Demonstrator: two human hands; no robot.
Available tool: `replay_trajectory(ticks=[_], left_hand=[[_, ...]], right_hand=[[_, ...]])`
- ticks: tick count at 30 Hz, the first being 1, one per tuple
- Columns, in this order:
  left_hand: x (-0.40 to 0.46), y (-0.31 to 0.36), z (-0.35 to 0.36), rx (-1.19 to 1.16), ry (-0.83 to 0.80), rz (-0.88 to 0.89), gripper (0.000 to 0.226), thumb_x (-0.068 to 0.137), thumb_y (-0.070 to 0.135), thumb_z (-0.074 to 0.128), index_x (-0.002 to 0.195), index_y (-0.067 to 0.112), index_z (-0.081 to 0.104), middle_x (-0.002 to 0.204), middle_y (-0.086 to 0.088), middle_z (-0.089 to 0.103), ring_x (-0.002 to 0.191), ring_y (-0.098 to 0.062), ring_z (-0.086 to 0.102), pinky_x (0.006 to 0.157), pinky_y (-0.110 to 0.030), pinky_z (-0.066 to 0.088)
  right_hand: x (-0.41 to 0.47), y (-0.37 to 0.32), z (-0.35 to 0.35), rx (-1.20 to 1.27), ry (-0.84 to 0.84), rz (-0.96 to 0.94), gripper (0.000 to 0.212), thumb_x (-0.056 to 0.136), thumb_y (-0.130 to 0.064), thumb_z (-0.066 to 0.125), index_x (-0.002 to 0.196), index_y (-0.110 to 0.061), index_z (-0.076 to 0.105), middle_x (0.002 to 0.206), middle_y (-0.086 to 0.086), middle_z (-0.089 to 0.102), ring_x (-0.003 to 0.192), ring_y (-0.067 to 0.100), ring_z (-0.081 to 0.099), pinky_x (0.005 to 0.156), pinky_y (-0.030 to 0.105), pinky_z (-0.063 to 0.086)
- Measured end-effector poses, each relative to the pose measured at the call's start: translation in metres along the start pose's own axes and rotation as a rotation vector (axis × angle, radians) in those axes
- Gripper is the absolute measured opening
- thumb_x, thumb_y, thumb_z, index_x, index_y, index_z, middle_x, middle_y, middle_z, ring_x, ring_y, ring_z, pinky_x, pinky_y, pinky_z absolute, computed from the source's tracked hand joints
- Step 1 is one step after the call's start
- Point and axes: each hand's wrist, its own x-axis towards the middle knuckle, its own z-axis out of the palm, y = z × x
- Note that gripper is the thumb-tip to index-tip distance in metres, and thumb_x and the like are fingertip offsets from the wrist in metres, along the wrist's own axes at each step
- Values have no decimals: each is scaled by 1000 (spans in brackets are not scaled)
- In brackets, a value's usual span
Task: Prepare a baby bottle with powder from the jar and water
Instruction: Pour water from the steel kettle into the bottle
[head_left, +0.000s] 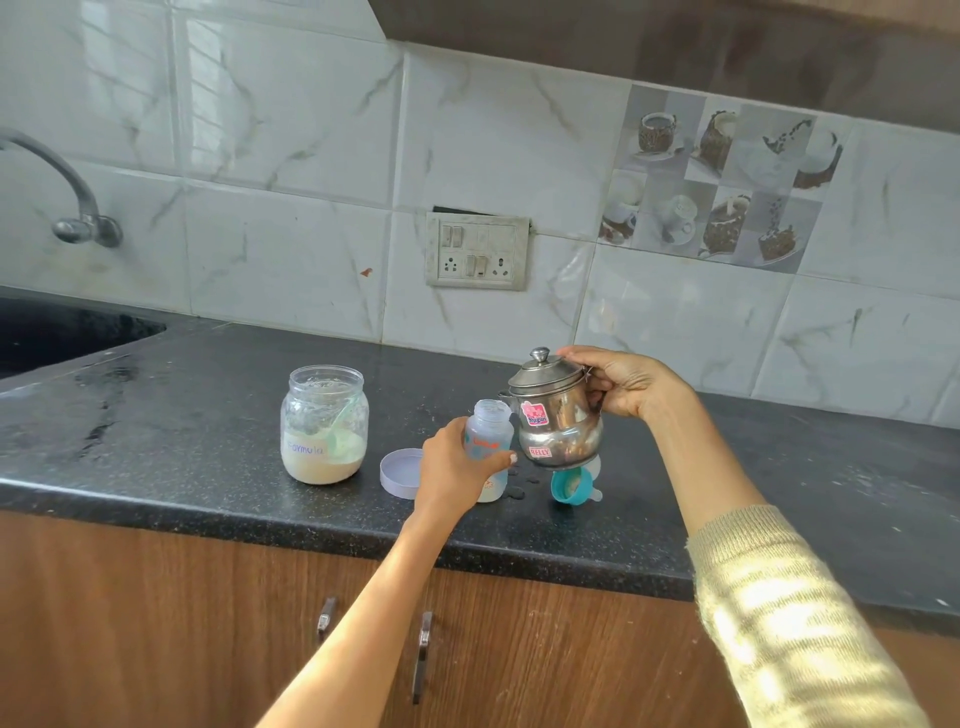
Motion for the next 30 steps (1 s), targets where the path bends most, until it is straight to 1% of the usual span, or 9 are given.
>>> replay_trajectory(ticks=[5,8,11,15,17,20,22,28,30], left_hand=[[1,0,0,0,-2,1,54,73,30,77,119,12,55,115,-3,63,93,-13,54,76,-26,44],[1,-1,1,-19,3,0,52,72,31,78,116,12,57,111,-3,65,92,-15,56,73,-26,44],[1,-1,1,-16,5,-4,54,71,31,78,117,12,57,112,-3,64,95,-16,57,75,-27,45],[1,-1,1,-13,-2,-4,55,72,31,78,118,12,56,114,-4,64,96,-15,56,76,-26,45],[1,-1,0,-11,-1,-2,55,72,31,78,118,12,56,115,-4,64,95,-14,55,76,-26,45],[1,-1,0,-4,-1,3,55,72,30,77,119,11,56,116,-4,63,93,-12,53,75,-25,42],[1,-1,0,3,-1,0,56,72,31,77,120,12,55,117,-4,63,94,-12,52,75,-25,42],[1,0,0,1,-7,-3,56,73,31,77,121,11,54,119,-4,62,95,-12,52,76,-25,43],[0,0,0,-1,-8,-2,56,73,31,77,121,11,54,119,-5,62,98,-14,54,77,-25,44]], right_hand=[[-3,-3,2,-14,-2,-1,10,88,-7,59,83,-13,64,44,-9,55,27,5,31,33,14,33],[-1,-4,1,-45,-5,0,11,89,-7,58,82,-14,64,42,-10,53,27,5,30,36,14,31],[1,-5,1,-54,-15,4,12,89,-8,58,81,-15,64,41,-10,52,28,5,26,35,14,30],[0,-6,2,-60,-15,-6,13,89,-7,57,80,-14,63,42,-9,55,26,4,31,34,14,31],[1,-6,1,-64,-19,-8,13,89,-7,58,81,-15,64,43,-9,55,27,4,30,36,14,30],[5,-6,0,-82,-11,-11,12,88,-7,58,82,-15,65,43,-9,54,29,5,26,45,16,25],[6,-7,1,-90,-10,-15,12,89,-8,58,81,-15,65,41,-9,52,29,5,25,49,17,22],[11,-10,3,-135,-15,-17,12,90,-10,58,82,-16,64,39,-10,50,31,5,24,48,17,21],[11,-12,3,-137,-19,-20,12,90,-10,57,82,-16,64,39,-10,50,35,5,24,49,17,20]])
